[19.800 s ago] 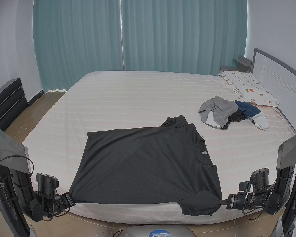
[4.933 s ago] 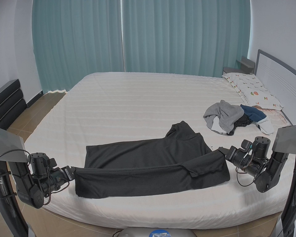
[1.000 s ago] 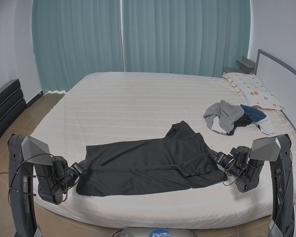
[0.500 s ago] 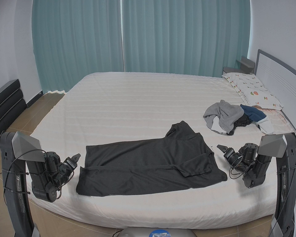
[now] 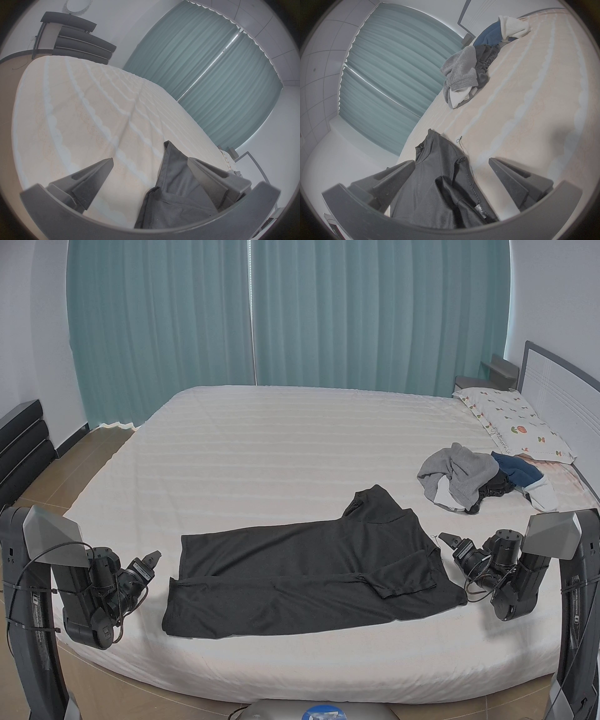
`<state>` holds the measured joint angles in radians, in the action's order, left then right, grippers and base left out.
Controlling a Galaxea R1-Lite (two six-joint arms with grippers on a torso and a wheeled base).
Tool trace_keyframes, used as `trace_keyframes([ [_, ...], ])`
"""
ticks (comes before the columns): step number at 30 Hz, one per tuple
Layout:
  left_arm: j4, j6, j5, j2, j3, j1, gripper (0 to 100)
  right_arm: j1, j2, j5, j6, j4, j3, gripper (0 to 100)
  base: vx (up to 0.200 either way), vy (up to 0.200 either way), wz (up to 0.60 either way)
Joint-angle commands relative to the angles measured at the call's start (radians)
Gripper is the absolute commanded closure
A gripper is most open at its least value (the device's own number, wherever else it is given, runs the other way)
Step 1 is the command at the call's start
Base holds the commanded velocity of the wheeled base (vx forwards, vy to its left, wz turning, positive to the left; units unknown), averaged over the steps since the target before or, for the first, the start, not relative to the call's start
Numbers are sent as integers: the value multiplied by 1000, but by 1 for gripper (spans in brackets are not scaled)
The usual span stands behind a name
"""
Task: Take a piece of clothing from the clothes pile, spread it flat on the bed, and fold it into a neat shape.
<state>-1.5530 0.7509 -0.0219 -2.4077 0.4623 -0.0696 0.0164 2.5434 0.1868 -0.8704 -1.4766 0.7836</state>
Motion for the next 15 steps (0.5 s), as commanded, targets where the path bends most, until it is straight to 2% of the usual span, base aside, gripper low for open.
trace_keyframes([
  [1,-16,1,4,-1,-2,1,0,0,1,0,-1,-4,0,0,0,0,0],
  [10,-18,1,4,5,-8,31,0,-3,3,0,-1,-14,2,0,200,0,0],
  [15,-18,2,5,9,-11,43,0,-1,11,0,-1,-13,13,0,0,0,0],
])
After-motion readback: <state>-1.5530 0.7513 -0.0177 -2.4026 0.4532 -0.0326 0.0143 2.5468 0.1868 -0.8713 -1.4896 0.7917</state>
